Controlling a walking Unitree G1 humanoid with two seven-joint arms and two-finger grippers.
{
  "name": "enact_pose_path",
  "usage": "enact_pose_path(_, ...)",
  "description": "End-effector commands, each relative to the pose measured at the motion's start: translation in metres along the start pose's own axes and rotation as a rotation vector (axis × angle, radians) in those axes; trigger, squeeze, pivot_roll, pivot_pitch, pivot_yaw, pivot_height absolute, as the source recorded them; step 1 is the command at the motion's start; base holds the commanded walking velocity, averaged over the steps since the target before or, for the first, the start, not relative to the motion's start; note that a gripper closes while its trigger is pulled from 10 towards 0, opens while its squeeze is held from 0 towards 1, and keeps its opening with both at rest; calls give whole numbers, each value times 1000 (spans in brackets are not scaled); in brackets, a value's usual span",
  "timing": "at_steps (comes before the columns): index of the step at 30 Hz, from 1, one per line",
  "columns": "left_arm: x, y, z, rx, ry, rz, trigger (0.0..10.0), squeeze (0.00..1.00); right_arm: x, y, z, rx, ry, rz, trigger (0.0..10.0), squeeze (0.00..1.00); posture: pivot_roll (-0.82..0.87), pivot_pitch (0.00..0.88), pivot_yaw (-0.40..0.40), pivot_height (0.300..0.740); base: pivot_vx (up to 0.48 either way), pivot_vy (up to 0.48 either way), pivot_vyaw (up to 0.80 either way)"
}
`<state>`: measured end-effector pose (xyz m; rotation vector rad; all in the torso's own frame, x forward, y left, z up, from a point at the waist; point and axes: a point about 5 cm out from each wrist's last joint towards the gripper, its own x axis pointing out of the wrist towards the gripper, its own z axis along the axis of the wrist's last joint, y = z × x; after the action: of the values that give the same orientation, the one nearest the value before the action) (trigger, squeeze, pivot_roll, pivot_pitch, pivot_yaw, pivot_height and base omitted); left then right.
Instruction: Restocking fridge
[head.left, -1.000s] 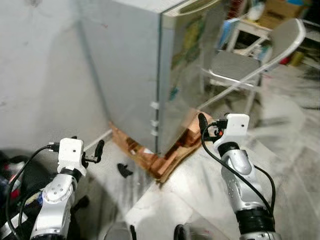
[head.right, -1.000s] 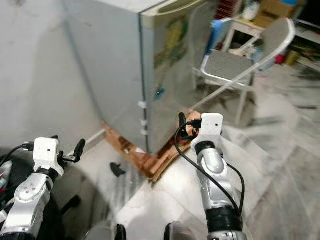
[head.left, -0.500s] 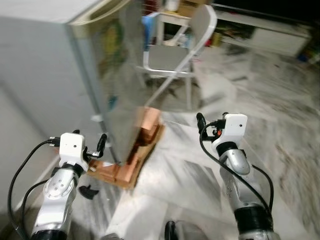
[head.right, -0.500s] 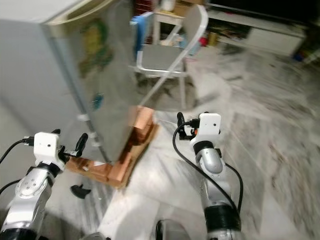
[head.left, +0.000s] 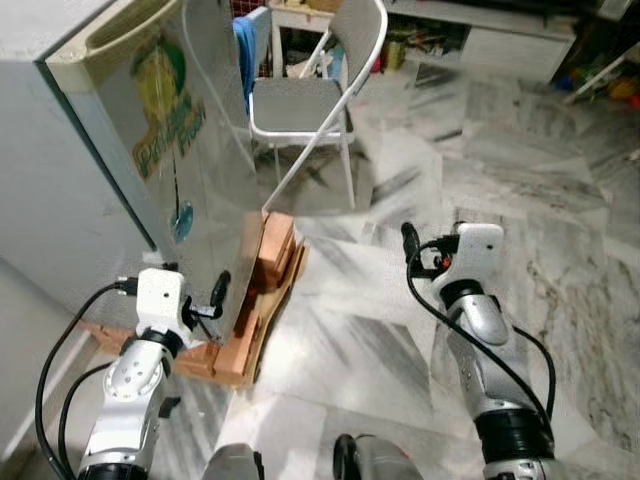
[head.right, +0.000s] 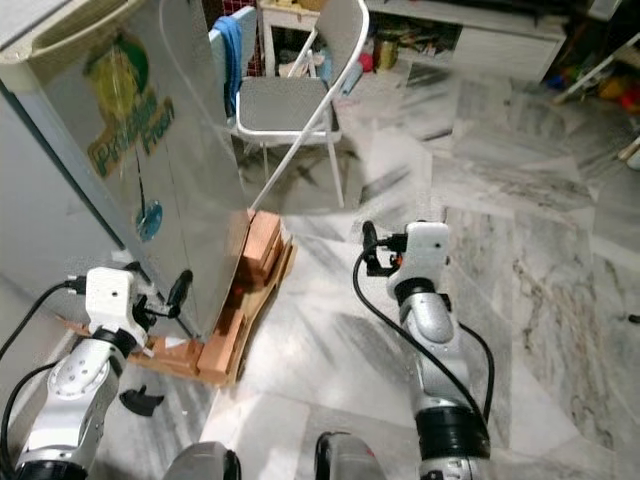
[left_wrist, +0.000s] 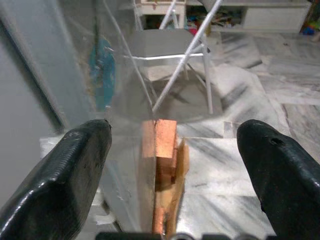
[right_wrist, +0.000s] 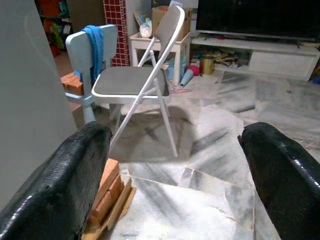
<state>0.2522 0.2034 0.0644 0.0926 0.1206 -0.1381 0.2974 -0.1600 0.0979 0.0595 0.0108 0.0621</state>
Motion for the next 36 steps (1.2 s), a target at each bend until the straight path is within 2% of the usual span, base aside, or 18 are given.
enact_pose_path(1,5,7,5,5,-18,20,10000,0,2,3,3,-11,0,11,10000,0,88,97,-50,740,0,0,0)
enact_pose_path(5,14,13,11,19,-33,31,10000,0,3,2,10,-13,-10,16,10000,0,77,104,-56,740,0,0,-600)
enact_pose_path(7,24,19,17,11,-48,53,10000,0,-1,-3,11,-30,-11,12,10000,0,61,111,-54,740,0,0,-800)
enact_pose_path(11,29,23,22,5,-61,84,10000,0,-4,-6,10,-31,-5,2,10000,0,57,115,-48,740,0,0,-739)
enact_pose_path(14,33,24,22,25,-69,134,10000,0,-7,-5,9,-30,0,-2,10000,0,52,119,-43,740,0,0,0)
enact_pose_path(21,33,25,21,19,-72,148,10000,0,-9,-2,7,-32,10,6,10000,0,51,126,-41,740,0,0,0)
enact_pose_path(25,26,22,13,6,-43,110,10000,0,-11,-2,6,-23,25,18,10000,0,52,129,-41,740,0,0,0)
enact_pose_path(26,18,25,4,18,-10,110,10000,0,-11,-1,5,-10,40,46,10000,0,54,133,-42,740,0,0,0)
enact_pose_path(29,14,30,-3,48,18,141,10000,0,-11,0,5,1,44,62,10000,0,56,138,-45,740,0,0,0)
enact_pose_path(36,13,47,-7,120,71,207,10000,0,-14,6,3,17,55,95,10000,0,58,142,-49,740,0,0,0)
